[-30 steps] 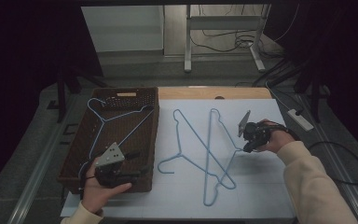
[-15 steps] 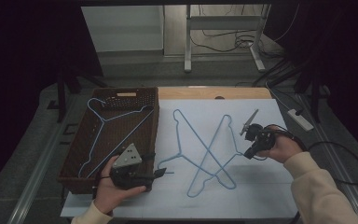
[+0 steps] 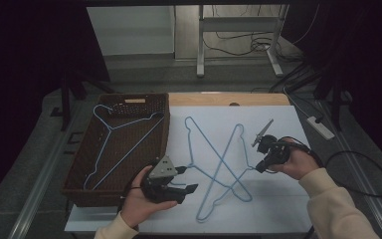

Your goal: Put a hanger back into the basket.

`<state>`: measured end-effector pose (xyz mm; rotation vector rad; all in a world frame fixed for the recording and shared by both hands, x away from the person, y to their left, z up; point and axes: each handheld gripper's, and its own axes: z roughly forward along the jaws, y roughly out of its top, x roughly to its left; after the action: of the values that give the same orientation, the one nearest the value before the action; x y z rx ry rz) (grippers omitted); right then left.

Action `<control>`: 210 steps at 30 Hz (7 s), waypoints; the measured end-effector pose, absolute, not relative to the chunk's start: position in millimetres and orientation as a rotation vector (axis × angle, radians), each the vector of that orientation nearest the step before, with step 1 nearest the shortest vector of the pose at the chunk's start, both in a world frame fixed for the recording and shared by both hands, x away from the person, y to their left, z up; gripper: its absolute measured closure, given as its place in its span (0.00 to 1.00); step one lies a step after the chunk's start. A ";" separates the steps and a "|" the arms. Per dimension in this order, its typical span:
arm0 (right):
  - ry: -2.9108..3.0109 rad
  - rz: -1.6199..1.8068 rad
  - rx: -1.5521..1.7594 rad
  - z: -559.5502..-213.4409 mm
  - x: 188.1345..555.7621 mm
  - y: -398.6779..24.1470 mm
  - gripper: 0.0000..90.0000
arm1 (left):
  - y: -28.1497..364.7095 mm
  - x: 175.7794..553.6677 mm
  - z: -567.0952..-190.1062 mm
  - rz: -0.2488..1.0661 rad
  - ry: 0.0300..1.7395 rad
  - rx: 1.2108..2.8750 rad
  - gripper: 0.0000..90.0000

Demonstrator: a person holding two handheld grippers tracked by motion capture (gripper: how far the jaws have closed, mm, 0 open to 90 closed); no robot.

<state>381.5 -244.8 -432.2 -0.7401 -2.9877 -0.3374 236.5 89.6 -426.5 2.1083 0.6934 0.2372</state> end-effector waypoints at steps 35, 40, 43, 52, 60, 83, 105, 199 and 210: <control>-2.991 -0.245 -0.765 -421.8 372.3 -225.2 0.96 | -44.9 304.3 -503.3 -0.007 0.748 2.353 0.69; -2.992 -0.272 -0.786 -419.2 370.5 -225.7 0.95 | -44.5 303.5 -500.7 -0.044 0.741 2.330 0.91; -3.028 -0.337 -0.738 -416.0 368.9 -226.8 0.93 | -40.0 305.3 -499.1 -0.017 0.787 2.312 0.94; -2.898 -1.240 -0.940 -387.1 366.1 -258.4 0.46 | -24.9 302.4 -488.1 0.055 0.863 2.213 0.97; -2.689 -1.763 -1.103 -374.2 356.7 -303.8 0.41 | -2.4 299.3 -472.0 0.082 0.907 2.111 0.97; -2.721 -1.682 -1.066 -435.9 338.2 -312.1 0.40 | 127.7 269.2 -364.0 0.194 0.871 1.839 0.97; -2.759 -1.614 -1.027 -455.4 333.7 -297.4 0.40 | 272.9 279.9 -391.0 0.272 1.060 1.791 0.97; -3.027 -0.966 -0.846 -487.9 355.2 -162.4 0.48 | 228.7 228.9 -434.7 0.351 0.991 1.870 0.40; -3.078 -0.772 -0.768 -492.5 363.9 -102.6 0.55 | 230.5 227.6 -435.2 0.358 0.990 1.863 0.40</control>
<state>363.9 -102.6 -492.5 -0.7682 -3.0779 -0.7722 227.6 230.5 -435.2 1.8630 0.9901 0.3579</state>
